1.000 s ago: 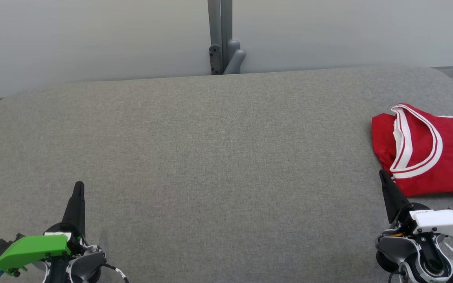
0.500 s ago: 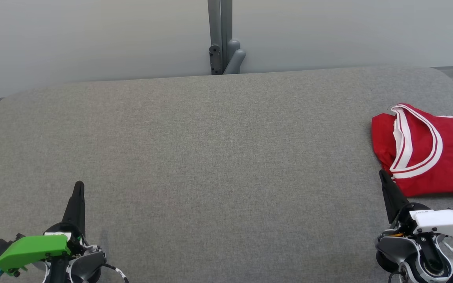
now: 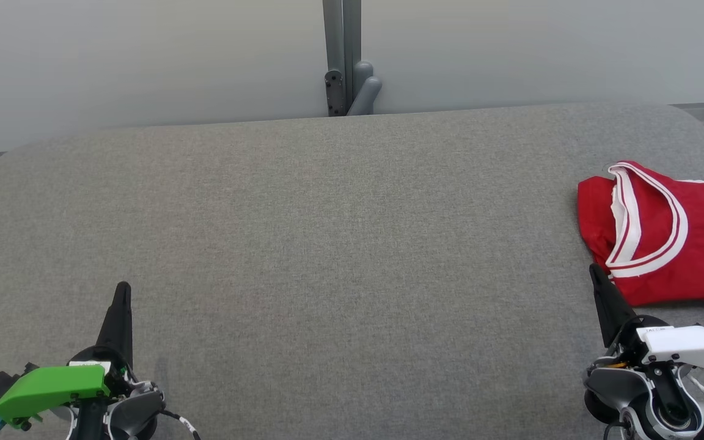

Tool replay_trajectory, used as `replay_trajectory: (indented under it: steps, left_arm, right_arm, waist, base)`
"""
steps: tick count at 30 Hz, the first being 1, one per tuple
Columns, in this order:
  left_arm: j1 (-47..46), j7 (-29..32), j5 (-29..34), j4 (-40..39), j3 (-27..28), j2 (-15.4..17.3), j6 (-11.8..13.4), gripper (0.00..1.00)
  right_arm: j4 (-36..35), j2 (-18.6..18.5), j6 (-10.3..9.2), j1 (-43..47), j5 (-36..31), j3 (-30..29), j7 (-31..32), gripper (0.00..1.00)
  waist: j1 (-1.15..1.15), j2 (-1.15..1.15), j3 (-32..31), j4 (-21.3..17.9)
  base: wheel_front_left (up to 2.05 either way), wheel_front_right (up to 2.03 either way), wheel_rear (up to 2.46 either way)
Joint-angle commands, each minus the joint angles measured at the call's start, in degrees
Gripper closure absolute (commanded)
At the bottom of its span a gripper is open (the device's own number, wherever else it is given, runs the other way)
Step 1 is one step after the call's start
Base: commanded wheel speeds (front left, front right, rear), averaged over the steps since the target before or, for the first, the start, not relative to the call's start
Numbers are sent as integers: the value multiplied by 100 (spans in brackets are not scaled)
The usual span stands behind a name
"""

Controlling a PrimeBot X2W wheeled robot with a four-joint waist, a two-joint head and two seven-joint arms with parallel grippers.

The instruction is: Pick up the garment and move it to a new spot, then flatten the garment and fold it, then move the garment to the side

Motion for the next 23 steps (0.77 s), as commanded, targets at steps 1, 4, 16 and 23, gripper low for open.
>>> replay_trajectory:
  steps: [1,4,16,23]
  left_arm:
    - [-55,0,-5,-12,9,38,-38,100]
    - [-55,0,-5,-12,9,38,-38,100]
    - [-55,0,-5,-12,9,38,-38,100]
    - [-55,0,-5,-12,9,39,-38,100]
  right_arm:
    - [-22,-28,2,-53,36,-7,15,100]
    - [-22,-28,2,-53,37,-7,15,100]
    - [-22,-28,2,-53,37,-7,15,100]
    - [-22,-28,2,-53,37,-7,14,100]
  waist:
    - [0,0,0,0]
    - [0,0,0,0]
    - [0,0,0,0]
    - [0,0,0,0]
  base:
    - [0,0,0]
    - [0,0,0]
    - [0,0,0]
    - [0,0,0]
